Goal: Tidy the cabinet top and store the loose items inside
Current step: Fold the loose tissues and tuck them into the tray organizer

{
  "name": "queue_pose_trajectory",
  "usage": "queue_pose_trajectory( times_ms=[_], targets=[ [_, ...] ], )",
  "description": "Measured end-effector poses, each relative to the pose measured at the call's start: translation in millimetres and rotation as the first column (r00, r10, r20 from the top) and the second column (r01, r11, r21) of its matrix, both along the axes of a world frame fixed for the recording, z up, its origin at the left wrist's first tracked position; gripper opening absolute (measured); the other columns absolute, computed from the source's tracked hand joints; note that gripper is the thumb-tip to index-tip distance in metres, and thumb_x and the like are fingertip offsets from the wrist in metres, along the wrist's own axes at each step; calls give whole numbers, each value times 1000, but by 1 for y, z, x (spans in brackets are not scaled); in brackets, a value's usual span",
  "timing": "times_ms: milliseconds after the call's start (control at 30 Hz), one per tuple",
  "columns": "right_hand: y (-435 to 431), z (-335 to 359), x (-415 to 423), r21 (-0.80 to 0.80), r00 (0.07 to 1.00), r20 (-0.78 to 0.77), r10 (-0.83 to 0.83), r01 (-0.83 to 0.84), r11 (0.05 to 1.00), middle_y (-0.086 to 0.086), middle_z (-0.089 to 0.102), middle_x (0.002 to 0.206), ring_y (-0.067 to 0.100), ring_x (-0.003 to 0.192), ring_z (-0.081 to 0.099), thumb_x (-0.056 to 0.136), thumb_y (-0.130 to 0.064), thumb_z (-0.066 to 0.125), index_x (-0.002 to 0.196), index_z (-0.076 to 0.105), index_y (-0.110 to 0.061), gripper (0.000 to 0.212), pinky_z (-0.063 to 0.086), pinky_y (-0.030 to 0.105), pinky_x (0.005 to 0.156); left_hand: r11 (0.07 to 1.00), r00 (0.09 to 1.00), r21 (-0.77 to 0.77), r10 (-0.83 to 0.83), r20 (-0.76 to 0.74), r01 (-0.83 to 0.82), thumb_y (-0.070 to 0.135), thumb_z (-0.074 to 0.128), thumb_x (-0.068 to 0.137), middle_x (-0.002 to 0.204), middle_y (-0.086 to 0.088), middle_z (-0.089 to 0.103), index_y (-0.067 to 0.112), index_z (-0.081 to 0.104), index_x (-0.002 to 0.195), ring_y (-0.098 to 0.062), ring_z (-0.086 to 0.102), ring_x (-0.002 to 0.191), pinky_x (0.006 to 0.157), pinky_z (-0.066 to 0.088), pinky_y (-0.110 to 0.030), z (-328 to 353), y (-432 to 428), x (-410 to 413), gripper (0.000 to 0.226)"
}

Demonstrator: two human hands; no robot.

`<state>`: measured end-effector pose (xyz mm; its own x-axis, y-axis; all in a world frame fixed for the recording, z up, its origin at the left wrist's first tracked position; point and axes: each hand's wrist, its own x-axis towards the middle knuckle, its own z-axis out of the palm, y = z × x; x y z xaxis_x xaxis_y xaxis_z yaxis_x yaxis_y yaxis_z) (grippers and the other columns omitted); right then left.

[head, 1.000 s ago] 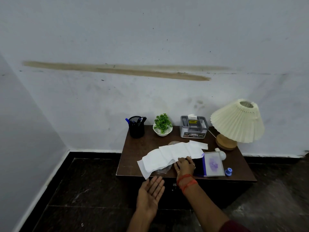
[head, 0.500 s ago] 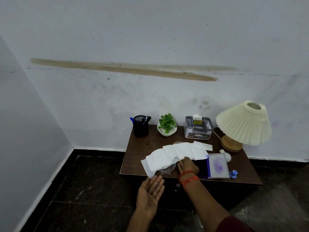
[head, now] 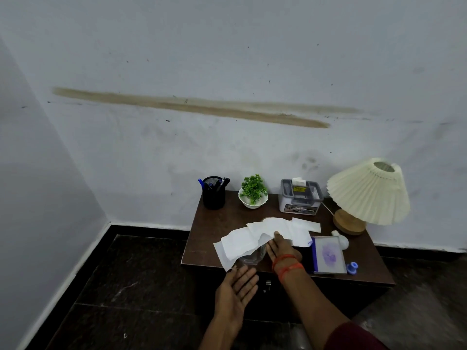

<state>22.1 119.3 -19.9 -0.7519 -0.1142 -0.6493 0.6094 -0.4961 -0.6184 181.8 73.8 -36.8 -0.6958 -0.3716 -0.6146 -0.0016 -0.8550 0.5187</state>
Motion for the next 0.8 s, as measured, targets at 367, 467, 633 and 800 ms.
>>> queue_pose_trajectory(
  times_ms=[367, 467, 633, 800],
  targets=[
    [18, 39, 35, 2, 997, 1, 71, -71, 997, 16, 66, 91, 20, 73, 64, 83, -12, 71, 82, 61, 2, 17, 56, 28, 61, 995, 991, 3, -95, -99, 96, 45, 44, 94, 114, -12, 71, 7, 66, 118, -29, 63, 111, 96, 47, -40, 31, 35, -31, 50],
    [26, 49, 49, -38, 998, 17, 55, -55, 998, 15, 66, 84, 20, 71, 64, 81, -8, 73, 82, 61, 2, 16, 56, 24, 49, 994, 990, 105, -24, -139, 39, 52, 52, 88, 114, -17, 70, 3, 66, 116, -32, 62, 110, 98, 47, -43, 46, 36, -35, 58],
    [40, 56, 74, -122, 996, -1, 87, -86, 989, 13, 70, 89, 13, 60, 70, 81, -7, 71, 92, 67, -1, 12, 58, 23, 52, 925, 956, 342, 236, -175, -166, 38, 61, 86, 126, -19, 63, 3, 56, 129, -32, 60, 115, 103, 45, -42, 55, 30, -29, 55],
    [51, 57, 92, -169, 993, -7, 120, -119, 978, 10, 70, 97, 13, 69, 71, 84, -11, 69, 96, 67, -7, 13, 58, 25, 60, 889, 906, 372, 363, -219, -266, 26, 55, 91, 93, -14, 75, 7, 62, 117, -26, 73, 86, 87, 55, -36, 66, 27, -18, 33]
  ],
)
